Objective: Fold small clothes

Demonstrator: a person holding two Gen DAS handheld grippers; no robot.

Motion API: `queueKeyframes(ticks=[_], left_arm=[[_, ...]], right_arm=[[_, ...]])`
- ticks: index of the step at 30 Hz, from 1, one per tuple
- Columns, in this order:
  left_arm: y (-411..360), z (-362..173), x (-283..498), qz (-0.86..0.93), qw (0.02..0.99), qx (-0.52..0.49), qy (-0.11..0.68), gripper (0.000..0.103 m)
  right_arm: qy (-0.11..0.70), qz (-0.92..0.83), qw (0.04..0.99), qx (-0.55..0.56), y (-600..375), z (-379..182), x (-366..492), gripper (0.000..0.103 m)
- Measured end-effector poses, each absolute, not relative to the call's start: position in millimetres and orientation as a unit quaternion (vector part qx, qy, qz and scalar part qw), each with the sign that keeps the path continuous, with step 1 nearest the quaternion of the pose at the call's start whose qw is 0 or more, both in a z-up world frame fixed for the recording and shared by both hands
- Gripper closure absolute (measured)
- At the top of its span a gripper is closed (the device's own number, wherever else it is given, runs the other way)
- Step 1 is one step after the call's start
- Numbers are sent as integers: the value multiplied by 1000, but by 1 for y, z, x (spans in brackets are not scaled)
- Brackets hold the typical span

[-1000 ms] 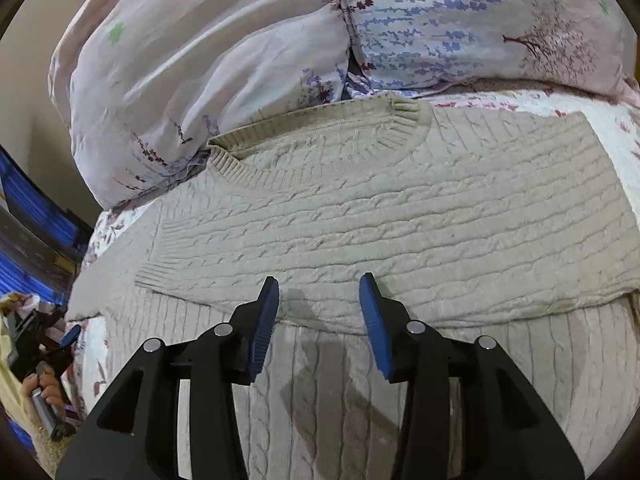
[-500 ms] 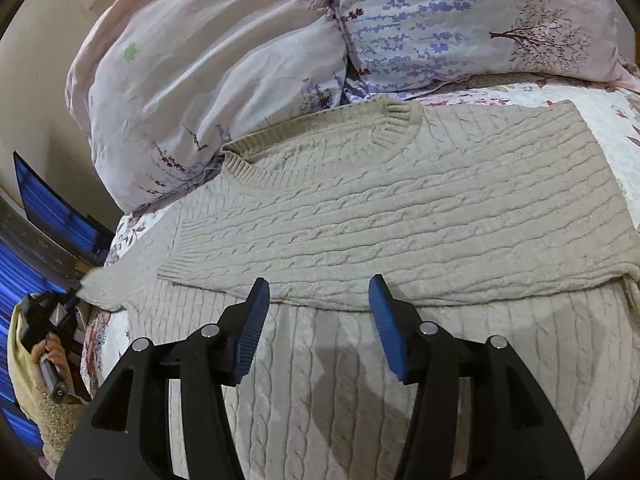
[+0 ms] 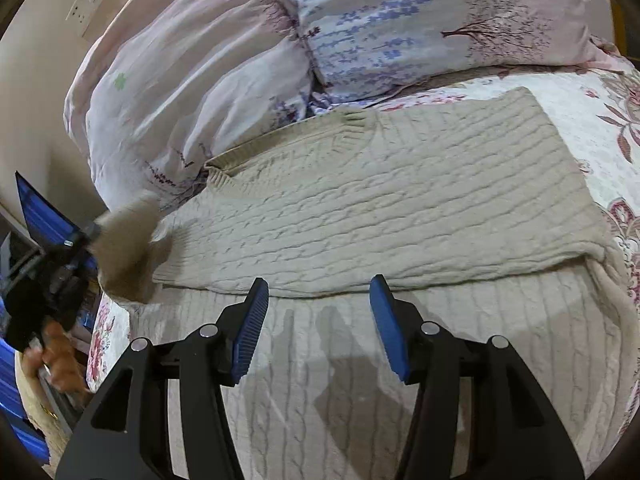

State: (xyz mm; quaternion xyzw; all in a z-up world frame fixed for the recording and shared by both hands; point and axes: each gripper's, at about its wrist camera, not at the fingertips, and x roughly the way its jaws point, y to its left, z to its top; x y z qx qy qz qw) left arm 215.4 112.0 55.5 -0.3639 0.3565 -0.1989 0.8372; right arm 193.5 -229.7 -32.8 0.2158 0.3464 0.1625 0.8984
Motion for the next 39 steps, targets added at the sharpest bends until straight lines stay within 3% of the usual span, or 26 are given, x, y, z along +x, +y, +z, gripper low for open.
queueKeyframes(ticks=[2,5,7,9,11,17,20,22,26,30,32,34,39], left_arm=[[89,38,219,-212,825,-358,383,96],[71,19,219,-218,812,-351,413,83],[72,15,215,-232,805,-351,419,59],[78,14,210,-245,802,-353,415,46],[92,16,207,-238,804,-369,401,43],[142,-3,210,-168,763,-485,394,46],[155,-13,211,-136,744,-532,381,68],[158,-11,213,-129,743,-544,366,92],[129,15,229,-157,773,-516,335,93],[51,46,243,-247,807,-404,351,93],[11,48,245,-291,807,-338,386,75],[-22,45,241,-324,804,-275,417,48],[-12,47,221,-333,812,-223,423,37]], right_arm=[[348,161,899,213,-233,-34,194,48],[344,165,902,203,-235,-31,193,48],[334,173,907,188,-231,-24,192,48],[321,184,914,168,-223,-16,190,48],[315,194,915,160,-218,-11,190,48],[311,195,917,155,-218,-12,188,48],[315,185,916,163,-228,-18,188,48],[316,180,916,169,-234,-21,187,48],[314,171,916,184,-247,-27,184,48],[313,148,915,206,-267,-36,181,48],[314,136,915,215,-276,-40,180,48],[317,123,914,224,-285,-44,178,48],[316,122,910,238,-297,-40,177,48]])
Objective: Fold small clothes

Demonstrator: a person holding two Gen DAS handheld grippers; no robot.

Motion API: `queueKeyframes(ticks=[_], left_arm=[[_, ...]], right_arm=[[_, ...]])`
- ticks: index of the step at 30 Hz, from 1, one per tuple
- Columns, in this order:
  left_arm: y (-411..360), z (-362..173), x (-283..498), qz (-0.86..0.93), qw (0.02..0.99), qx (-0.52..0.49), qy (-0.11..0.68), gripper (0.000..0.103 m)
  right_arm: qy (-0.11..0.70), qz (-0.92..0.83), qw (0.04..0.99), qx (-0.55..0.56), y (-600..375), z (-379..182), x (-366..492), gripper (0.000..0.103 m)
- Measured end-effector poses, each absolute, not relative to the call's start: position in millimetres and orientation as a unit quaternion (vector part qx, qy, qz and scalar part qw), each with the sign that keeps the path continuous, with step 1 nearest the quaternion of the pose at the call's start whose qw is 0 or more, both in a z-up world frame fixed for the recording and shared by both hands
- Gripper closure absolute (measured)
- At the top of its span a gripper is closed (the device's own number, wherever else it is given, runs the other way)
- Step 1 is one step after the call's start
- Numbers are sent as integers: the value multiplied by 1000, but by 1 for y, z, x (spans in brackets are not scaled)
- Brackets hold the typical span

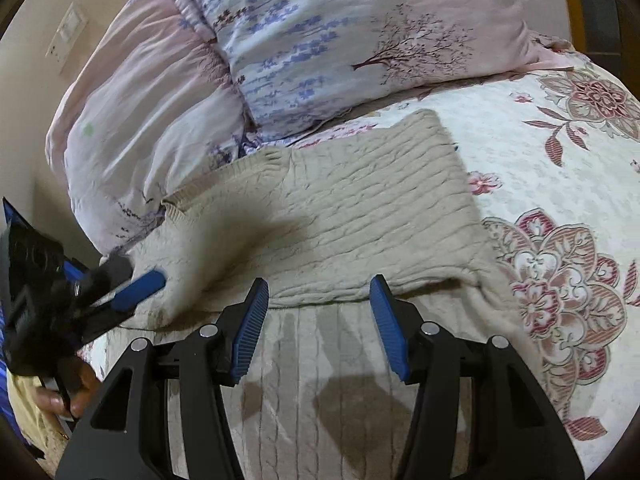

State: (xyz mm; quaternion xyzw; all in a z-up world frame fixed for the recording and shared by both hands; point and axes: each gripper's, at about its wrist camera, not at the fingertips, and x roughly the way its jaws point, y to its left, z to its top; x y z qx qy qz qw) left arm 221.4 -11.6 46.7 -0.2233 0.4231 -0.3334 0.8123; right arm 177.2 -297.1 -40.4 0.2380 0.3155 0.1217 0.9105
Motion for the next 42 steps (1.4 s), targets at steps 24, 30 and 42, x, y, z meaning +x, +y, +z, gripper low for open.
queueKeyframes(ticks=[24,30,42], left_arm=[[141,15,197,-140,867,-231,419,26],[143,18,195,-141,866,-238,417,25],[140,16,199,-145,865,-229,421,23]], right_arm=[[360,173,892,210,-256,-42,207,95],[242,160,940,177,-256,11,194,96],[300,99,930,191,-272,-27,219,96]])
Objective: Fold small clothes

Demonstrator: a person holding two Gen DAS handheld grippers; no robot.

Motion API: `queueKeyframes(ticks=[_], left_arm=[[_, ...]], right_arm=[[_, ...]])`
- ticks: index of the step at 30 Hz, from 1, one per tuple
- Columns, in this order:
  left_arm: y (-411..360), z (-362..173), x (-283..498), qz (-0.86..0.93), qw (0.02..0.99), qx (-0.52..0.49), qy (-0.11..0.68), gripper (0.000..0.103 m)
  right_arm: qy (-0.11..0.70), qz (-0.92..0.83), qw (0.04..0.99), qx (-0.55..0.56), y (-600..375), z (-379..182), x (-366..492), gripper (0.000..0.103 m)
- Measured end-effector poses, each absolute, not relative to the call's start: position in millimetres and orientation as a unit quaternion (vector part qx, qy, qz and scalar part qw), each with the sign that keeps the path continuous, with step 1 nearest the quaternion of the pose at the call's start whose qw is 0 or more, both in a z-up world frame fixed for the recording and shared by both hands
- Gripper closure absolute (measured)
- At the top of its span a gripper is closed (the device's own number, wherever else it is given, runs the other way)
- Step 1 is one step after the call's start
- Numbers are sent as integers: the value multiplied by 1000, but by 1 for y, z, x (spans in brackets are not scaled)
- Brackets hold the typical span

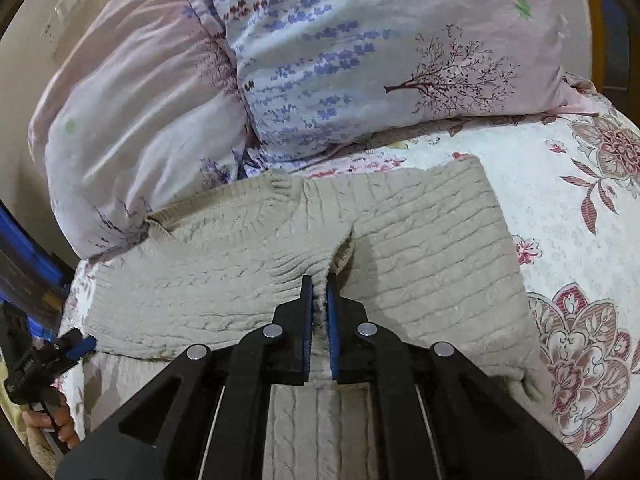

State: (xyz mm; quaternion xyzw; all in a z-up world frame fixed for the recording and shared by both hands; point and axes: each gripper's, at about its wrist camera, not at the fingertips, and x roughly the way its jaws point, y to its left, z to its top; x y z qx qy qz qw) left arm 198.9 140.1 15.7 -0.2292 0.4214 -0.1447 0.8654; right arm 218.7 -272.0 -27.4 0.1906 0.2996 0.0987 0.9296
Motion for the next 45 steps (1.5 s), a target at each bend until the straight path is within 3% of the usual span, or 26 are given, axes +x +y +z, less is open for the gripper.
queueKeyframes(ticks=[6,7,9,14,21,25,29,33,38,41,45], left_arm=[[140,15,201,-148,866,-228,420,20],[140,15,201,-148,866,-227,419,20],[139,15,201,-149,866,-226,420,20],[137,15,201,-149,867,-223,420,18],[152,23,171,-157,865,-238,414,18],[167,22,147,-156,863,-252,409,18],[181,14,124,-156,850,-281,417,19],[189,6,101,-164,839,-301,422,20],[191,2,73,-183,833,-311,420,26],[189,-1,59,-198,825,-317,424,36],[180,-4,38,-216,821,-311,428,46]], right_arm=[[324,130,903,251,-279,-34,224,92],[322,142,897,268,-283,-34,222,78],[318,147,894,279,-287,-31,216,61],[353,99,895,252,-286,-39,217,61],[282,118,931,199,-269,-23,194,61],[341,140,913,176,-255,-41,213,60],[331,158,911,190,-262,-36,192,60],[319,159,913,198,-289,-35,148,53],[331,135,904,233,-336,-60,94,53],[345,119,896,254,-359,-79,68,53],[372,141,875,277,-368,-106,46,65]])
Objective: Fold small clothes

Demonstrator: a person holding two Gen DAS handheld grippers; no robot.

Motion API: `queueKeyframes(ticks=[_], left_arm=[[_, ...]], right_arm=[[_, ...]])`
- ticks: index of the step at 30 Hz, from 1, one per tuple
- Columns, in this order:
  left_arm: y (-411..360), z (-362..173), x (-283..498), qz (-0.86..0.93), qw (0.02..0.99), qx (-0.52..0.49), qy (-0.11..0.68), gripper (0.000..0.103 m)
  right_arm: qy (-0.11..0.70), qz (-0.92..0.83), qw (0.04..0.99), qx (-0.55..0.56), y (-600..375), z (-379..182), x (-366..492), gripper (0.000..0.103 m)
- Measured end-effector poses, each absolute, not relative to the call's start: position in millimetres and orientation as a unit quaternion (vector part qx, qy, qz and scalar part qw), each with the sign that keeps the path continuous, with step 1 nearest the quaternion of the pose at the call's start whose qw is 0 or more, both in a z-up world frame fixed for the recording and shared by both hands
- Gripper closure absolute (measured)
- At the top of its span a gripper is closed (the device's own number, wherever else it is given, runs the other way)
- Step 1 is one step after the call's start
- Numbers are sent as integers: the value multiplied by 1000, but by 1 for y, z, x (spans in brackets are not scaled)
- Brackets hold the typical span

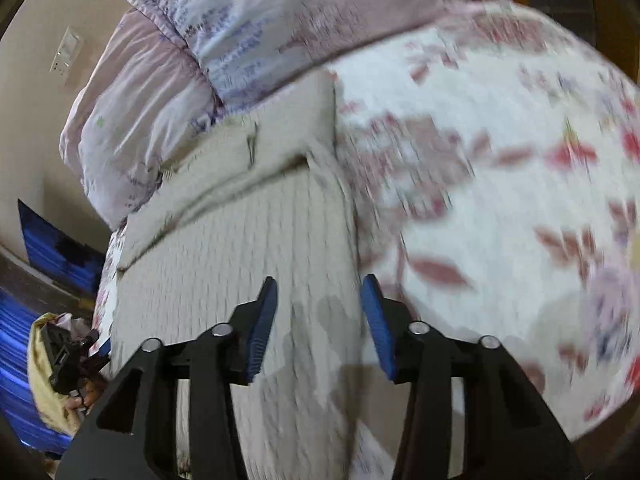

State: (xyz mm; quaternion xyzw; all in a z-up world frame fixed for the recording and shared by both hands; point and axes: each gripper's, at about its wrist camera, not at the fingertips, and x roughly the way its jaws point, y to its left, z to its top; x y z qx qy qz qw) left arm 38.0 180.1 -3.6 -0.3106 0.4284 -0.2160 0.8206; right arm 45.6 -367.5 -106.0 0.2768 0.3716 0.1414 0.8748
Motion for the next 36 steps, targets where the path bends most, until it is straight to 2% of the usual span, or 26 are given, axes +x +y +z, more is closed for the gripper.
queueKeyframes(ticks=[3,6,15,17,19,23,29,36], left_arm=[[172,-6,23,-232,817,-309,429,51],[163,-8,9,-248,810,-308,432,56],[154,-20,-13,-281,771,-344,456,61],[151,-19,-14,-281,771,-333,464,68],[147,-22,-12,-284,768,-325,474,95],[148,-17,-5,-278,779,-313,467,97],[163,22,19,-246,829,-288,411,97],[172,57,66,-216,856,-291,368,97]], right_arm=[[377,176,861,293,-366,-119,34,72],[385,230,833,324,-362,-131,23,84],[399,283,817,305,-341,-141,-2,86],[399,288,820,292,-335,-139,-3,93],[387,283,833,277,-330,-132,-2,95],[333,274,864,259,-327,-107,-4,96],[246,228,917,216,-330,-68,-4,96],[190,199,944,184,-329,-36,19,96]])
